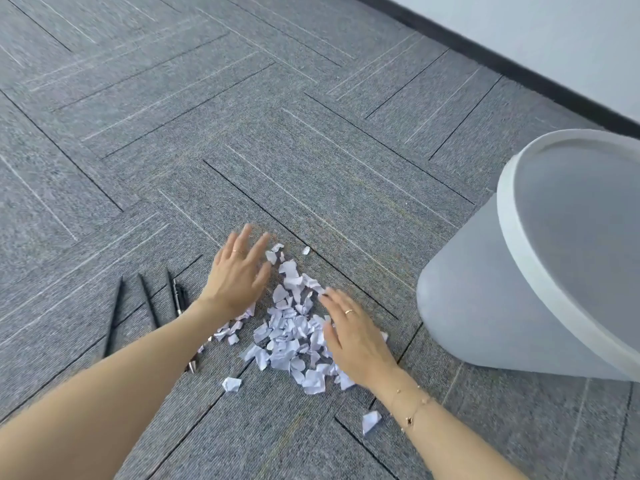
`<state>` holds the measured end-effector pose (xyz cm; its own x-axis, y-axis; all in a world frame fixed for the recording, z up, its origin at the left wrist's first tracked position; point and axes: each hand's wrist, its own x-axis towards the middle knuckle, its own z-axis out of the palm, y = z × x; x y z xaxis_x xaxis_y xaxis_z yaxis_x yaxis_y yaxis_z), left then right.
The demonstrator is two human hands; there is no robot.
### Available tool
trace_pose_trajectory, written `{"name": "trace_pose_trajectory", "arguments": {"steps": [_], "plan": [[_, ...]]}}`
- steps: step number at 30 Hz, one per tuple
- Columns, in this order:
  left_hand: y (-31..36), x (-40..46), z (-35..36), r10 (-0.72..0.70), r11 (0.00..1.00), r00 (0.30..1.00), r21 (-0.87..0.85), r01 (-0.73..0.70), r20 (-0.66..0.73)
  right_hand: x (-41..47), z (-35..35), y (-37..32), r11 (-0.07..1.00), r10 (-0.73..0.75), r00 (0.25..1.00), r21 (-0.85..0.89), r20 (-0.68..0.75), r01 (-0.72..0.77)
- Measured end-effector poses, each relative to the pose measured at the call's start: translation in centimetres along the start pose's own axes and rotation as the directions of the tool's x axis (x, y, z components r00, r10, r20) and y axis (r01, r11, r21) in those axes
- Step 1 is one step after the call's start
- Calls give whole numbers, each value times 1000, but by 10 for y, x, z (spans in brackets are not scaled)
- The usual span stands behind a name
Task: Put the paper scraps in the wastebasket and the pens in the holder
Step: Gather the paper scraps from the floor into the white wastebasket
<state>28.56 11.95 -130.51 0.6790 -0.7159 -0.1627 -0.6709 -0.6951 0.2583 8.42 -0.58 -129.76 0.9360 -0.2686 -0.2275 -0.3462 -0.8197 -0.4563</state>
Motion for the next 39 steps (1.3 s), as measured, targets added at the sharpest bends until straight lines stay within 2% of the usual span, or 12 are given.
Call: {"name": "trace_pose_trajectory", "arguments": {"steps": [2, 5, 8, 10, 12, 16, 21, 31, 33, 36, 38, 39], "plan": [[-1, -8, 4, -22, 999, 995, 30, 19, 92, 1, 0, -3, 1000, -15, 1000, -8, -18, 15], [3, -30, 1, 76, 997, 985, 20, -80, 156, 20, -9, -2, 998, 62, 996, 17, -67, -61], [2, -33, -8, 162, 987, 981, -28, -160, 108, 53, -23, -1, 994, 102, 993, -34, -57, -104], [-1, -16, -16, 143, 988, 989, -59, -140, 44, 75, -31, -5, 992, 88, 994, -79, -67, -94], [-1, 2, -24, 151, 987, 985, -64, -147, 78, 92, -36, -11, 994, 85, 995, -58, -42, -88], [9, 19, -30, 203, 975, 960, 53, -216, 191, 103, -32, -21, 996, 50, 996, -73, 80, -44], [17, 1, -9, 244, 962, 923, 45, -269, 299, 81, -21, -23, 992, -13, 994, -127, 108, 27], [0, -91, 7, 251, 968, 935, -43, -248, 252, -11, 3, -27, 998, -27, 996, -53, 90, 32], [-2, -106, 13, 251, 967, 949, -89, -238, 193, -30, 8, -31, 998, -29, 997, -59, 72, 33], [0, -116, 8, 151, 985, 988, -86, -153, -23, -54, 12, -26, 997, 59, 996, -40, -71, -62], [3, -119, 4, 36, 994, 994, -102, -47, -107, -69, 19, -19, 978, 210, 949, 43, -236, -206], [4, -122, 4, -17, 992, 994, -129, 4, -103, -77, 23, -17, 952, 305, 906, 122, -293, -281]]}}
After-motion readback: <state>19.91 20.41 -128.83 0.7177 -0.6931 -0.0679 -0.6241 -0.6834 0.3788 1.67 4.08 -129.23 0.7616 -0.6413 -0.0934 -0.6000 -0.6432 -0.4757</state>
